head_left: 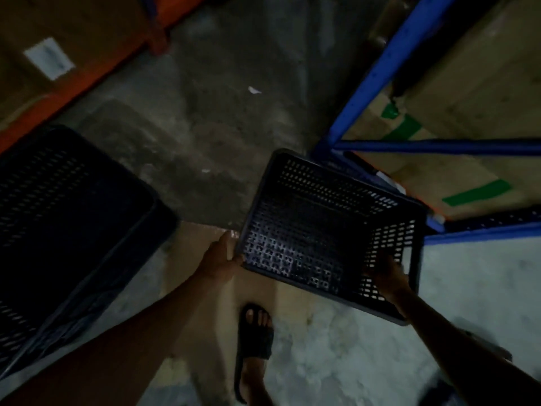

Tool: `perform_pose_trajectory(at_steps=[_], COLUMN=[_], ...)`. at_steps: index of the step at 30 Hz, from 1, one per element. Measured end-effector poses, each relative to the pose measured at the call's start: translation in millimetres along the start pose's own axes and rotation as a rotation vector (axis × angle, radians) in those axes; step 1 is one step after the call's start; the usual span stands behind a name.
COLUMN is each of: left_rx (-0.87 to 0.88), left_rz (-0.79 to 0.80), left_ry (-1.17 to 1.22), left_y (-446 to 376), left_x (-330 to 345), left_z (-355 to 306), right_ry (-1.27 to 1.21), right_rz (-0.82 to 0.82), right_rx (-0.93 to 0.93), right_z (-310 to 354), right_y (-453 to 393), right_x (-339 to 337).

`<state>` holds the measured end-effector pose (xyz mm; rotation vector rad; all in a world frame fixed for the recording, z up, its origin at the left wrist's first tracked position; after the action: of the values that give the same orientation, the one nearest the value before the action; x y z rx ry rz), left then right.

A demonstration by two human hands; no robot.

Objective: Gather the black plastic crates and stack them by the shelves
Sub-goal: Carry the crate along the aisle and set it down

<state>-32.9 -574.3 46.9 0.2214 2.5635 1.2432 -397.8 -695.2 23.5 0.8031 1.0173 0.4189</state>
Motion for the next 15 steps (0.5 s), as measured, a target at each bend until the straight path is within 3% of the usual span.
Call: perform_pose_trajectory(at_steps=[4,9,15], left_rx=[-0.042,-0.183,-0.239], left_rz=[-0.068,-0.061,-0.175], left_ry=[-0.035,-0.041,-0.193], left_y=[-49,-101,-105], left_x=[11,22,1], left_z=[-19,-23,-33], right_ry=[-0.086,-0.343,-0.547], right_rz=[-0.071,-0.136,-0.187], right_rx=[0.195,0.181,0.239], right_z=[-57,-86,-91], right_y=[-23,-52,-48], right_x=[-21,-21,-33])
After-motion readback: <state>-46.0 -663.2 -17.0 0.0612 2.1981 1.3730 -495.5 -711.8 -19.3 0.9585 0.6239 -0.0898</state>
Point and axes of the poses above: each hand's wrist, its own y-axis away from the middle knuckle, its own x-axis out of the palm, z = x × y, the point moved 1 cm from there along -y, towards the middle knuckle, and after that the axes turned 15 degrees about z, right-handed, at the moved point
